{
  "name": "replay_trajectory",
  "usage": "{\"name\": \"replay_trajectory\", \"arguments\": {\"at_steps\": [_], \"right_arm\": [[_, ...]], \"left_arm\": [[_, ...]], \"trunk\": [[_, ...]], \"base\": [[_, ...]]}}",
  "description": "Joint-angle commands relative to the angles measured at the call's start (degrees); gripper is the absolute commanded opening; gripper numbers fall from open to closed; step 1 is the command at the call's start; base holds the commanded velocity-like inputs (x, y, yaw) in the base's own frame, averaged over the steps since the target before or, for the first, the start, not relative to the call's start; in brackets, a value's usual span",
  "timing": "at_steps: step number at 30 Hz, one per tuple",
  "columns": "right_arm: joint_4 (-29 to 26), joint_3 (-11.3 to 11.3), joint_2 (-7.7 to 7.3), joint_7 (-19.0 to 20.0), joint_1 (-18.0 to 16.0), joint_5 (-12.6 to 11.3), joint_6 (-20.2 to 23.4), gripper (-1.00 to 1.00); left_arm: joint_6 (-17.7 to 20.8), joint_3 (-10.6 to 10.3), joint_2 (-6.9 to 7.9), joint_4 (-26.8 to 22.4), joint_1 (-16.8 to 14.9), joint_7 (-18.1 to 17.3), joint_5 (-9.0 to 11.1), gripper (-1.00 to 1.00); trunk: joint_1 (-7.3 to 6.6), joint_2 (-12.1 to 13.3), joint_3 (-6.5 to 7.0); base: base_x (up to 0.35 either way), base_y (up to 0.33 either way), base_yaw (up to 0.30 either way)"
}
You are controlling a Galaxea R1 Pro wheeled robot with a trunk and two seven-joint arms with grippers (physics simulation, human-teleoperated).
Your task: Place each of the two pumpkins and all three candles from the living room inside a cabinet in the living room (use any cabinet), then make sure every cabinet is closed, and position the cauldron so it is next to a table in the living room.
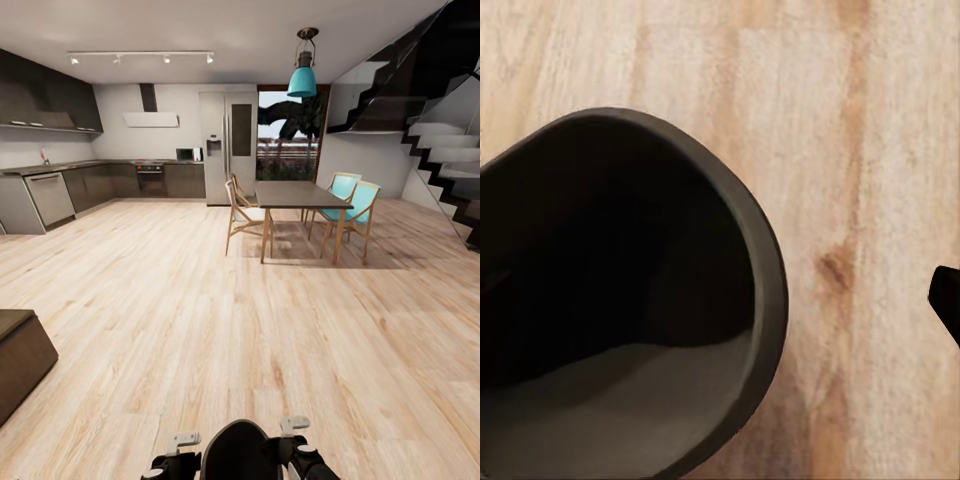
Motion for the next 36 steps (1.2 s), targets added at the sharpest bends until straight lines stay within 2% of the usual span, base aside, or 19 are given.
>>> {"name": "replay_trajectory", "arguments": {"at_steps": [1,4,6,12,16,19,22,28,36], "right_arm": [[-0.1,0.2,0.0,-0.3,-0.1,-0.3,0.5,1.0],[-0.1,0.2,0.0,-0.2,-1.5,-1.9,1.8,1.0],[0.0,0.2,0.0,-0.2,-2.0,-2.2,3.0,1.0],[-0.3,0.2,0.0,-0.3,-3.1,-2.4,4.6,1.0],[0.0,0.2,0.0,-0.2,-5.1,-2.4,6.6,1.0],[0.5,0.3,0.0,-0.2,-5.3,-2.4,6.7,1.0],[1.8,0.3,0.0,-0.2,-5.4,-2.4,6.1,1.0],[4.2,0.3,0.0,-0.1,-5.4,-2.4,3.1,1.0],[5.3,0.3,0.0,-0.2,-5.4,-2.4,1.9,1.0]], "left_arm": [[0.3,-0.3,0.03,-0.4,0.0,0.4,0.5,1.0],[0.7,-0.1,0.23,-1.6,-0.1,0.4,0.6,1.0],[2.8,0.0,0.21,-3.6,-0.1,0.4,0.6,1.0],[17.8,-0.1,0.29,-13.4,-1.6,0.7,0.7,1.0],[21.3,0.0,0.5,-13.8,-4.7,0.7,1.0,1.0],[19.5,0.3,0.5,-8.0,-5.4,0.7,0.8,1.0],[16.2,0.4,0.49,-4.9,-5.7,0.7,0.9,1.0],[14.7,0.6,0.3,-3.7,-5.7,0.8,1.0,1.0],[14.0,0.6,0.23,-3.7,-5.7,0.8,1.0,1.0]], "trunk": [[0.22,-0.4,-0.24],[0.88,-1.6,-0.78],[1.32,-2.4,-1.14],[2.63,-4.9,-2.22],[3.51,-6.5,-2.94],[4.17,-7.7,-3.47],[4.83,-8.9,-4.01],[6.15,-11.3,-5.09],[7.9,-14.5,-6.53]], "base": [[0.0,0.0,0.0],[0.0,0.0,0.0],[0.0,0.0,0.0],[0.0,0.0,0.0],[0.0,0.0,0.0],[0.0,0.0,0.0],[0.0,0.0,0.0],[0.0,0.0,0.0],[0.0,0.0,0.0]]}}
